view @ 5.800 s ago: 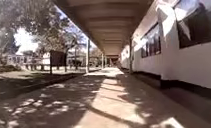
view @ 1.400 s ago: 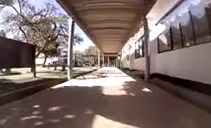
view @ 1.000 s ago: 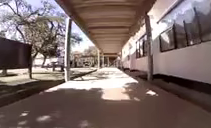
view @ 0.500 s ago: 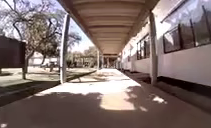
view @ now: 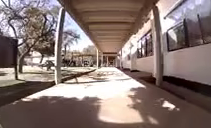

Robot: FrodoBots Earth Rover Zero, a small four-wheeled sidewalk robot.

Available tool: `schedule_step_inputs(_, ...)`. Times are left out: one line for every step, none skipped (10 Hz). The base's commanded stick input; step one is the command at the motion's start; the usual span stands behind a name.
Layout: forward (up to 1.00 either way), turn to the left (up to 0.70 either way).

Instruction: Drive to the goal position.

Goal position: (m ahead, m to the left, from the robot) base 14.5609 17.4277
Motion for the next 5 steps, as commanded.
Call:
schedule_step_inputs(0.70, 0.00)
schedule_step_inputs(0.70, 0.00)
schedule_step_inputs(0.70, 0.00)
schedule_step_inputs(0.70, 0.00)
schedule_step_inputs(0.70, 0.00)
